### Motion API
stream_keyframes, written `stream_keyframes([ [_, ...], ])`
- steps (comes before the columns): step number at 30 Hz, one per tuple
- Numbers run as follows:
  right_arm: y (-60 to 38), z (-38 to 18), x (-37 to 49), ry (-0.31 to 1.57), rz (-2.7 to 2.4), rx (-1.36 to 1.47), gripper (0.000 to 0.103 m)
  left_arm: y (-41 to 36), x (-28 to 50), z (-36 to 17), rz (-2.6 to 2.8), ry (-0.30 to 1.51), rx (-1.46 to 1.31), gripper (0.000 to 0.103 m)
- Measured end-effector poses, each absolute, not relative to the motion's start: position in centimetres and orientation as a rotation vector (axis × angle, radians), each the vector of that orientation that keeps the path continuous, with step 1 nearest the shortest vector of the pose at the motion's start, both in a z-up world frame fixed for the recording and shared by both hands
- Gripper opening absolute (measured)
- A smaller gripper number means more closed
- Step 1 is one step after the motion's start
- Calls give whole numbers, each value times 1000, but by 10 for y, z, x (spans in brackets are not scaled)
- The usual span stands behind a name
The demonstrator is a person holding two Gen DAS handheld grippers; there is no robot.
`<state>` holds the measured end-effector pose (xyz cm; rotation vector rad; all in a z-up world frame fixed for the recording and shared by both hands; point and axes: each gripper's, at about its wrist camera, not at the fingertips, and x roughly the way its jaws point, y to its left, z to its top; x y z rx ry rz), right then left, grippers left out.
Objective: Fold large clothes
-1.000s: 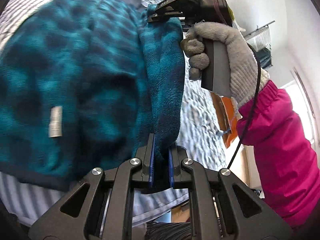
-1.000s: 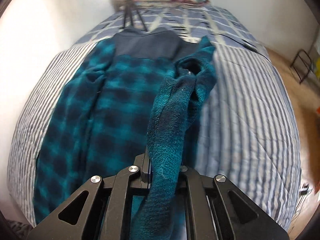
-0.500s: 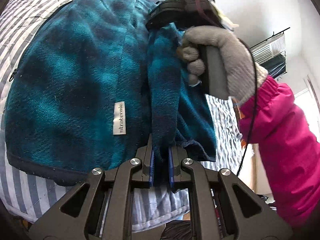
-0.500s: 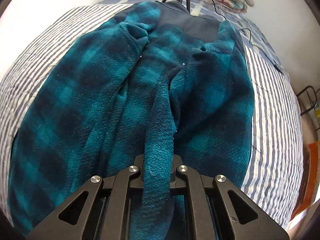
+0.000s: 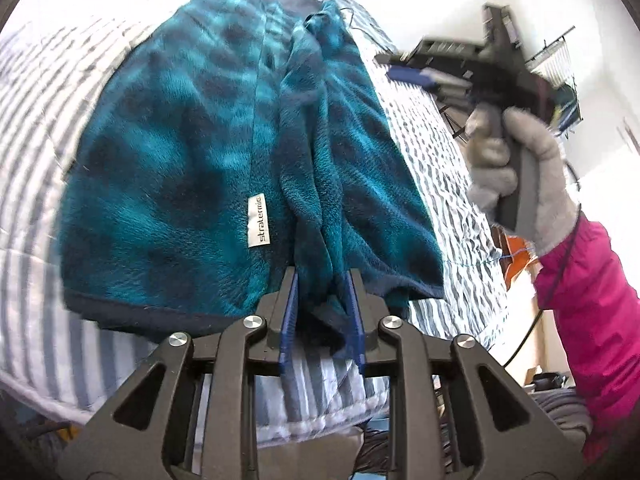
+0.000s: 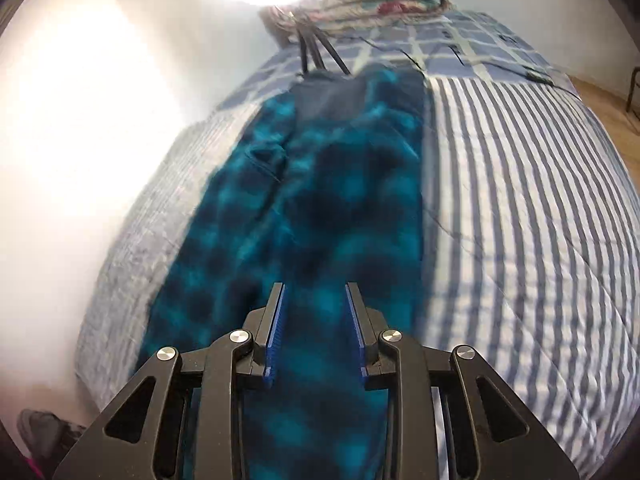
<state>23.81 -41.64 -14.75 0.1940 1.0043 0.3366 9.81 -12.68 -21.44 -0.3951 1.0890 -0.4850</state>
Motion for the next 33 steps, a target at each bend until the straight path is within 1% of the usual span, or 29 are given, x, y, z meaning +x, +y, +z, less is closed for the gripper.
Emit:
stream_keyframes([
  [5,-402,-169,224,1080,412,237,27,-106,85,-186,-478,1040,-337,23],
  [10,-368,-180,197,1148,518,183,27,-74,88,-166,-454,1021,-349,23],
  [13,-336,-200,177,1191,563,105,27,-59,102,-155,-435,1019,-378,23],
  [14,-327,-207,173,1205,586,102,31,-55,107,-150,-430,1012,-380,23],
  [15,-318,-211,170,1213,596,91,31,-51,111,-145,-428,1004,-372,23],
  [18,-300,-205,167,1193,634,28,30,-42,122,-131,-420,978,-350,23],
  [20,-309,-186,165,1165,707,100,30,-36,132,-125,-421,967,-326,23],
  [21,-315,-177,164,1142,710,113,30,-32,138,-122,-423,967,-310,27],
  [22,-325,-164,161,1100,687,116,30,-29,142,-122,-416,970,-301,39],
  [23,-332,-157,159,1077,662,110,30,-25,147,-122,-406,974,-295,42],
  [25,-350,-146,151,1023,573,49,30,-21,155,-124,-403,988,-278,42],
  [27,-367,-146,143,1009,480,-20,30,-19,163,-126,-397,993,-244,42],
  [30,-388,-161,136,1077,422,-20,30,-20,172,-131,-402,1006,-231,42],
  [33,-383,-192,123,1172,465,-18,31,-30,179,-137,-420,1022,-207,42],
])
